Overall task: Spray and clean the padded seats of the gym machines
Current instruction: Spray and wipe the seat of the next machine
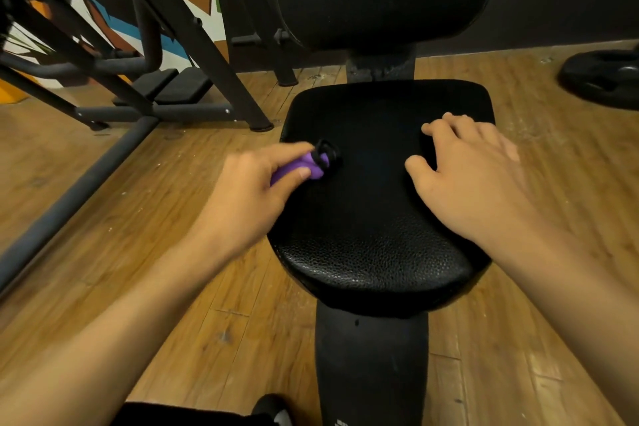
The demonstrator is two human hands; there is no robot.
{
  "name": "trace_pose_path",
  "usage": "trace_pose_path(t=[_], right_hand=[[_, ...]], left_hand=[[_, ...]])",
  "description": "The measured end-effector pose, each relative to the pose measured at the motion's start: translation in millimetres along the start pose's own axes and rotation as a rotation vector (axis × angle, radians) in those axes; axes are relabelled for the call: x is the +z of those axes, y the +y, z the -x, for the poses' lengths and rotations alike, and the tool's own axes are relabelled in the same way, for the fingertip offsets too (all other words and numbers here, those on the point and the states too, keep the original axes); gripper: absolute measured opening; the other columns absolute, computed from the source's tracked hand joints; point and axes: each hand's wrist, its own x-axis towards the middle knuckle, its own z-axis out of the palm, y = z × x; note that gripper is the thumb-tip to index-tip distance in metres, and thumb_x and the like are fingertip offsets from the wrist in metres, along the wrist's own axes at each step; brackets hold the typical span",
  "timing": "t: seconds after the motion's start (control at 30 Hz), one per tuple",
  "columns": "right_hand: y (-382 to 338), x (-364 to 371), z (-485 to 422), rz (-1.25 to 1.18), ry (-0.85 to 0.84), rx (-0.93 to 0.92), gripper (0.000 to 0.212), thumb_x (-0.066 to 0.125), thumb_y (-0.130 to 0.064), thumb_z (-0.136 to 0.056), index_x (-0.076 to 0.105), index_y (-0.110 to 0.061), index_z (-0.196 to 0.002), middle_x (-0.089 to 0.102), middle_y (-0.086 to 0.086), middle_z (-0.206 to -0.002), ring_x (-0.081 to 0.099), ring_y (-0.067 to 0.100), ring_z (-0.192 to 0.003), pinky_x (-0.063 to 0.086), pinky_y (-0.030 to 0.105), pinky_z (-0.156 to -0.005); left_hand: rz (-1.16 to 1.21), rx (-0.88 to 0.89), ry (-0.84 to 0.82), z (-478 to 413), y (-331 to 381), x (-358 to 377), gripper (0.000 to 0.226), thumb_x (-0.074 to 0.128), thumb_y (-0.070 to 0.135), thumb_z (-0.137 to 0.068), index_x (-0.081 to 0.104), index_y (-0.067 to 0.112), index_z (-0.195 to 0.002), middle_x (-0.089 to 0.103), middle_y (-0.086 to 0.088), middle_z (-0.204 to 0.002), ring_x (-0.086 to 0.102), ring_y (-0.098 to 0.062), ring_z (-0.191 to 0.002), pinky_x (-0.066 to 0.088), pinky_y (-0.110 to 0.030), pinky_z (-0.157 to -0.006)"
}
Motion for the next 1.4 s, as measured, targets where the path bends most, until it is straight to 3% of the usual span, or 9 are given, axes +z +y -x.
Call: trace_pose_path(t=[0.13,0.27,0.47,0.53,0.63,0.77,0.9,1.2,1.4], right_hand=[[-1,1,2,0.011,0.0,0.001,0.057,0.035,-0.047,-0.098,0.037,-0.023,-0.15,0.029,0.004,-0.161,0.021,0.025,-0.149,0.015,0.043,-0.122],[-1,1,1,0.023,-0.006,0.002,0.058,0.034,-0.046,-0.1,0.034,-0.022,-0.153,0.025,0.005,-0.163,0.016,0.023,-0.152,0.013,0.043,-0.124],[2,0,1,-0.004,-0.013,-0.014,0.058,0.035,-0.045,-0.101,0.03,-0.024,-0.155,0.021,0.004,-0.165,0.012,0.021,-0.153,0.008,0.041,-0.125],[4,0,1,-0.005,-0.011,-0.024,0.058,0.035,-0.046,-0.101,0.03,-0.024,-0.155,0.021,0.003,-0.165,0.012,0.02,-0.153,0.008,0.04,-0.125],[5,2,1,0.001,-0.013,-0.027,0.058,0.034,-0.046,-0.101,0.03,-0.024,-0.155,0.021,0.003,-0.165,0.012,0.021,-0.153,0.008,0.04,-0.125],[3,1,1,0.007,-0.005,-0.017,0.059,0.034,-0.047,-0.101,0.033,-0.023,-0.154,0.023,0.004,-0.164,0.014,0.022,-0.153,0.01,0.042,-0.124],[1,2,1,0.013,-0.009,-0.015,0.059,0.034,-0.047,-0.1,0.033,-0.023,-0.154,0.023,0.005,-0.164,0.014,0.022,-0.152,0.011,0.042,-0.124],[-4,7,3,0.059,0.021,-0.032,0.061,0.033,-0.049,-0.099,0.037,-0.02,-0.152,0.032,0.01,-0.161,0.023,0.027,-0.151,0.019,0.046,-0.123],[-4,6,9,0.072,0.024,-0.101,0.057,0.035,-0.049,-0.1,0.043,-0.024,-0.15,0.037,0.008,-0.158,0.026,0.026,-0.15,0.023,0.041,-0.122]], left_hand=[[0.095,0.122,-0.036,56,42,3,0.034,0.063,0.016,-0.099,0.067,0.013,-0.133,0.065,0.008,-0.133,0.054,0.007,-0.128,0.04,-0.012,-0.107],[-0.042,0.306,-0.131,73,76,55,0.027,0.054,0.022,-0.096,0.064,0.006,-0.115,0.078,-0.008,-0.107,0.05,-0.005,-0.13,0.025,-0.006,-0.11],[0.141,0.337,-0.093,101,70,71,0.049,0.051,0.009,-0.101,0.05,0.02,-0.148,0.05,0.003,-0.153,0.03,-0.012,-0.152,0.025,-0.033,-0.125],[-0.009,0.324,-0.086,75,60,64,0.058,0.047,0.017,-0.103,0.028,0.018,-0.158,0.043,-0.006,-0.157,0.007,-0.001,-0.153,0.009,-0.022,-0.125],[0.186,0.081,0.124,69,55,42,0.051,0.046,0.023,-0.105,0.055,-0.021,-0.127,0.064,-0.016,-0.123,0.027,0.035,-0.123,0.022,0.004,-0.105],[0.151,-0.084,0.394,95,53,53,0.033,0.051,0.018,-0.105,0.054,0.024,-0.137,0.053,0.016,-0.139,0.036,0.0,-0.146,0.03,-0.027,-0.12],[0.154,-0.124,0.457,96,57,73,0.034,0.047,0.027,-0.101,0.052,0.023,-0.134,0.044,0.019,-0.142,0.029,-0.004,-0.149,0.032,-0.052,-0.12],[0.363,-0.11,0.571,115,81,107,0.025,0.057,0.015,-0.093,0.048,0.024,-0.115,0.032,-0.005,-0.162,0.02,-0.027,-0.156,0.008,-0.044,-0.128],[0.507,-0.32,0.729,98,92,101,0.027,0.059,0.015,-0.097,0.044,0.033,-0.112,0.032,-0.003,-0.162,0.016,-0.015,-0.157,0.024,-0.056,-0.123]])
